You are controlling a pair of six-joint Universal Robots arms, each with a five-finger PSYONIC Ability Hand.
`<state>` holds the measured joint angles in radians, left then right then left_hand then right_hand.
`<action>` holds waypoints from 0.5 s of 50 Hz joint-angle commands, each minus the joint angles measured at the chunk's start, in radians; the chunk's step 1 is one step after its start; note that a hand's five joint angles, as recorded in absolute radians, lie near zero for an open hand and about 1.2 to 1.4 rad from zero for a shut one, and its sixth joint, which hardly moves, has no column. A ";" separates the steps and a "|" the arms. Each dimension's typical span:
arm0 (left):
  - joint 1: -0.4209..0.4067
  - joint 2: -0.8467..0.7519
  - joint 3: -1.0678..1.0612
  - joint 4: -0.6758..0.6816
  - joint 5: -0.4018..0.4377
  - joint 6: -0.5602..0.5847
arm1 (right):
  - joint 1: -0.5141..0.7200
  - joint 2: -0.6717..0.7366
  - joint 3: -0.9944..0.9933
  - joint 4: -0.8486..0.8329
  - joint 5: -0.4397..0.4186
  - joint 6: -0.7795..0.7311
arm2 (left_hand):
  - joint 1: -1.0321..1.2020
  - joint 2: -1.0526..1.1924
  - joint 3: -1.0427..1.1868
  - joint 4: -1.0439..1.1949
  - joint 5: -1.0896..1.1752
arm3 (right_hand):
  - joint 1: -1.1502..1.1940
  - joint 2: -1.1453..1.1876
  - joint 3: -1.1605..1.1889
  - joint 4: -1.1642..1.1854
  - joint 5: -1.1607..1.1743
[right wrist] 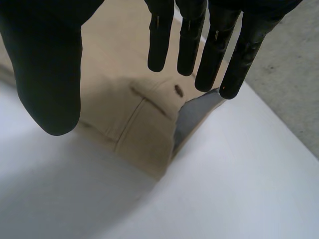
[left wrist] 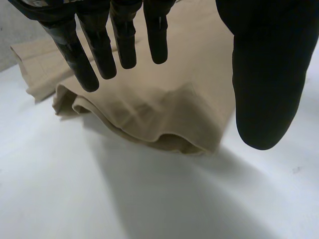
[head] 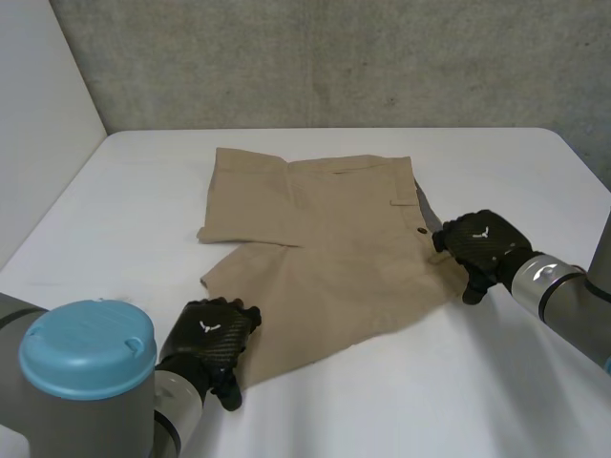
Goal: Fold the shorts.
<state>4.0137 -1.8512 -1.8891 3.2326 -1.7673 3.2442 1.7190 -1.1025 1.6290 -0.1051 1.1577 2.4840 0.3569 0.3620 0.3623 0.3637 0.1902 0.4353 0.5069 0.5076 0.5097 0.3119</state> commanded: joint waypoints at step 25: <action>0.008 -0.080 0.021 0.055 0.002 -0.063 | -0.021 0.133 -0.051 -0.082 -0.019 -0.063 | 0.444 0.438 0.438 0.437 0.436 | 0.545 0.473 0.473 0.470 0.494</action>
<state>4.0181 -1.9301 -1.8695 3.2649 -1.7647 3.1813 1.6980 -0.9722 1.5836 -0.1865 1.1379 2.4207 0.6355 0.6294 0.6286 0.6307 0.4513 0.6505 0.7724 0.7731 0.7736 0.5542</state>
